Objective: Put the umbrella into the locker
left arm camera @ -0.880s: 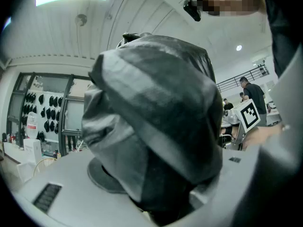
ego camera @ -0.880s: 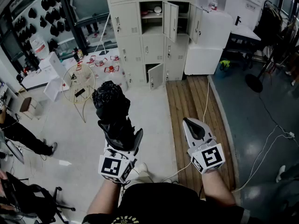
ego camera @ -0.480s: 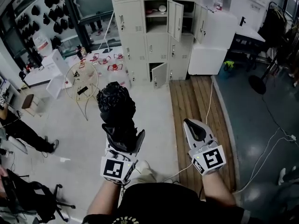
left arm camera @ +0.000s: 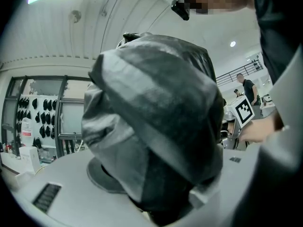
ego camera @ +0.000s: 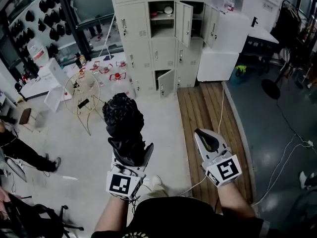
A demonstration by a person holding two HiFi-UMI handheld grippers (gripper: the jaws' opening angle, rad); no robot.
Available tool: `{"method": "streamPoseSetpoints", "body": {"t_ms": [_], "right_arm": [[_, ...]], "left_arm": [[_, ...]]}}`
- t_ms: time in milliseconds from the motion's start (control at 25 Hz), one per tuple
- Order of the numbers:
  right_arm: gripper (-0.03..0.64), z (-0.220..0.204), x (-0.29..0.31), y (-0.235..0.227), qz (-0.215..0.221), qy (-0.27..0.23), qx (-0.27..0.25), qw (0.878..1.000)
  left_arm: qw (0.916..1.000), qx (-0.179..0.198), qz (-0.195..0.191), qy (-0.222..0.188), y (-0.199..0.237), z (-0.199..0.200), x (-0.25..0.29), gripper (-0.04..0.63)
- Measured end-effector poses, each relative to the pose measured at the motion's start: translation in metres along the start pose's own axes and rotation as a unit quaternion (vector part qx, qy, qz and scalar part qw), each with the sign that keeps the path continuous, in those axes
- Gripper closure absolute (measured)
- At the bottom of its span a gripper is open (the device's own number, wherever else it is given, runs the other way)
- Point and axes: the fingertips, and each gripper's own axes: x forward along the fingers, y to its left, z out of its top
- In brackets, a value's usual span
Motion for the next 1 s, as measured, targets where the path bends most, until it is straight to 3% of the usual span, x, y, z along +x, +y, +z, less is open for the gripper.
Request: {"method": "streamPoseSetpoints", "body": {"t_ms": [440,1000], "right_arm": [[0.584,0.0,0.074,-0.031,-0.016,0.01,0.003,1.0],[0.584,0.006,0.166,-0.032,-0.033,0.008,-0.003,0.999]], "left_arm": [[0.9999,0.007,-0.006,0.014,0.068,-0.013,0.062,0.308],[0.9993,0.013,-0.03,0.018,0.147,-0.028,0.103,0.308]]}}
